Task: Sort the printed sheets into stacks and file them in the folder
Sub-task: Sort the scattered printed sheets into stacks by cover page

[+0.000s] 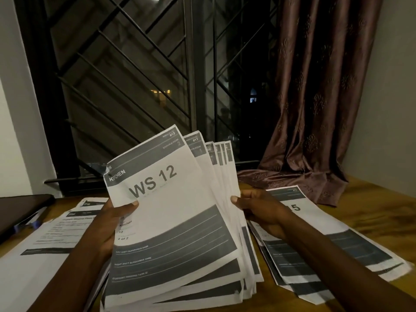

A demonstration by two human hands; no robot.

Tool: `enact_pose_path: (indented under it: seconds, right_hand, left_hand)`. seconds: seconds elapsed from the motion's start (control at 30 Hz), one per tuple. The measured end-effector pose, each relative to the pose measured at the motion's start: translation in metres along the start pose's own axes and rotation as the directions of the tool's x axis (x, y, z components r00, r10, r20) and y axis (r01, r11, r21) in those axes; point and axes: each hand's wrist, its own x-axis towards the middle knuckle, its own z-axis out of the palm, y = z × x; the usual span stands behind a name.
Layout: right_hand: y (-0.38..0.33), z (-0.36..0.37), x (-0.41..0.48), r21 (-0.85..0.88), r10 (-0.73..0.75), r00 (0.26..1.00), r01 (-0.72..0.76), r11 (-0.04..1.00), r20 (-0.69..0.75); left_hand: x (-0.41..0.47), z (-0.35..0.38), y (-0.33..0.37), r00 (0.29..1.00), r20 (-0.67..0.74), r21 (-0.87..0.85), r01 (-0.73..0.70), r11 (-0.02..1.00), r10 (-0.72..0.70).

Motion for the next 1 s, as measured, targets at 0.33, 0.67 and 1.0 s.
enact_pose_path:
  seconds: [0.33,0.67,1.0]
  right_hand:
    - [-0.006,-0.05,-0.008,0.084,0.048,0.972,-0.03,0.996,-0.231]
    - [-0.006,-0.151,-0.023,-0.832,0.211,0.868,-0.492,0.256,-0.449]
    - [0.009,-0.127,-0.014,-0.817,-0.044,0.912,-0.341,0.465,-0.407]
  left_hand:
    - [0.0,-0.005,0.003,0.994,0.032,0.03,0.106,0.994,-0.107]
    - [-0.008,0.004,0.005,0.997,0.039,-0.026,0.065,0.998,-0.064]
    - [-0.007,0.003,0.011,0.984,0.069,-0.026,0.164,0.986,-0.162]
